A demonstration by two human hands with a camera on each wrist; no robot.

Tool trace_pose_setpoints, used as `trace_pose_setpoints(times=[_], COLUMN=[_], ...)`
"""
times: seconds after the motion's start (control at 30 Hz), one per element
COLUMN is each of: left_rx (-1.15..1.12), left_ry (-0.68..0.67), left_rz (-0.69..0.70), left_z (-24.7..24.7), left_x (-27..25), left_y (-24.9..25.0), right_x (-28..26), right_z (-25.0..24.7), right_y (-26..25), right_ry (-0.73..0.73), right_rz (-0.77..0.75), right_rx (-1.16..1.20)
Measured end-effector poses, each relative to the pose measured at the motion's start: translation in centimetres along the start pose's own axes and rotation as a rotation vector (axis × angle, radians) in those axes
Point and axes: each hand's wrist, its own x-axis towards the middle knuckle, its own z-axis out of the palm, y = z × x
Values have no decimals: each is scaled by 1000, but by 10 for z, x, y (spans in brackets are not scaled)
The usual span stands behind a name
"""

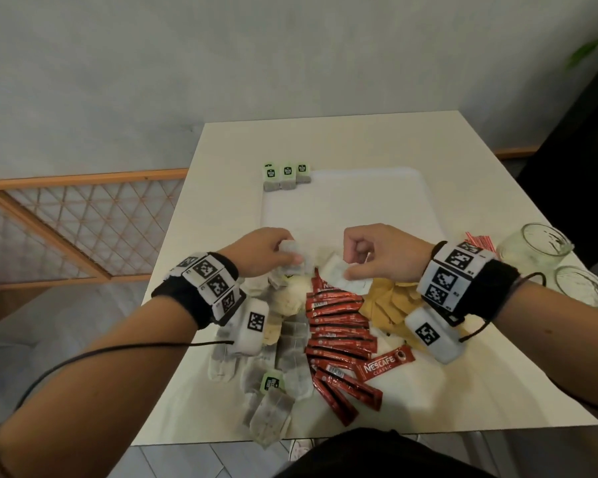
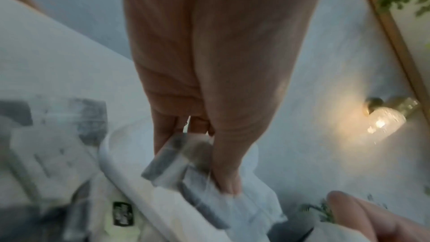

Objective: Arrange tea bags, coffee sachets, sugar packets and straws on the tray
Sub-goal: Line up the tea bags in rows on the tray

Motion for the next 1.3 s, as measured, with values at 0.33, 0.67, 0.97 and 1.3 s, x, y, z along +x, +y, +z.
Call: trace_pose_setpoints(times=[0.33, 0.67, 0.97, 1.3], left_rx=[-810, -921, -1032, -1121], left_ry=[-74, -154, -136, -79], left_rz=[-66, -19, -94, -146], left_z=[19, 25, 19, 19], left_x=[3, 5, 16, 30], left_y=[33, 37, 24, 17], right_x=[23, 45, 52, 67], right_z=[-16, -17, -27, -36], right_y=[-11, 4, 4, 13], right_ry=[-34, 93, 194, 388], right_rz=[-114, 71, 155, 229], right_rx=[-124, 147, 441, 523])
